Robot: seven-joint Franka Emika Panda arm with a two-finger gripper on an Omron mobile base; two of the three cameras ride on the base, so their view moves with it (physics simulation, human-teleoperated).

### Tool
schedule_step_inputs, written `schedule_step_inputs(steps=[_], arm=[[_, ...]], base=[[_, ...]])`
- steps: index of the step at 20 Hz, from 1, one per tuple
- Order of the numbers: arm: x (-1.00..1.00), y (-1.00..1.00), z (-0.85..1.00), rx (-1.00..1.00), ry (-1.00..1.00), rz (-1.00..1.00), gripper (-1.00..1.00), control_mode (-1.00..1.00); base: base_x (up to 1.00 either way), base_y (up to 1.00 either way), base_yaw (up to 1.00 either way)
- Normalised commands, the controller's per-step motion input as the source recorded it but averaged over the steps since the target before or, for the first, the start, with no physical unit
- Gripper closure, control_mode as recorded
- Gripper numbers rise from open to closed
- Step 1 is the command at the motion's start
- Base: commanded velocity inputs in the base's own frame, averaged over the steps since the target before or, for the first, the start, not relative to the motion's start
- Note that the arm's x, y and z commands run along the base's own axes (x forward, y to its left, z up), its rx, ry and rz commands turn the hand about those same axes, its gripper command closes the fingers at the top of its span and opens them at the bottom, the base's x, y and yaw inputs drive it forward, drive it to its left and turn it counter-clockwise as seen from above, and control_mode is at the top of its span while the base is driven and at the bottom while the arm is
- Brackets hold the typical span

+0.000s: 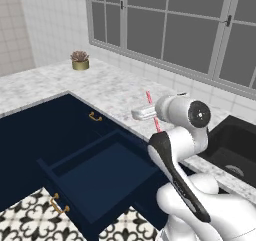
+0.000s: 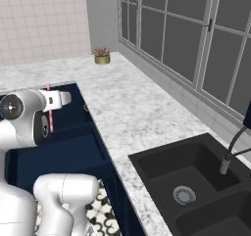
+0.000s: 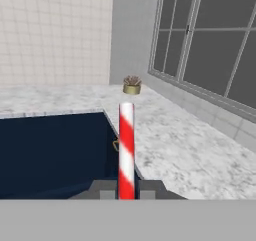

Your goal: Take a straw from the drawer in front and place it inside the glass cup on the dining counter.

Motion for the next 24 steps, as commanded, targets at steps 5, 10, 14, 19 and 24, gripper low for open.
schedule_step_inputs(steps=[5, 10, 14, 19, 24], arm=[[-0.23, -0.03, 0.0, 0.0, -0.04, 0.0, 1.0, 1.0], [0.0, 0.0, 0.0, 0.0, 0.0, 0.0, 1.0, 1.0], [0.0, 0.0, 0.0, 0.0, 0.0, 0.0, 1.0, 1.0], [0.0, 0.0, 0.0, 0.0, 0.0, 0.0, 1.0, 1.0], [0.0, 0.0, 0.0, 0.0, 0.0, 0.0, 1.0, 1.0]], base=[[-0.58, 0.0, 0.0], [-1.0, 0.18, 0.0], [-0.99, 0.88, 0.13], [-0.67, 1.0, 0.59], [-0.22, 1.0, 0.51]])
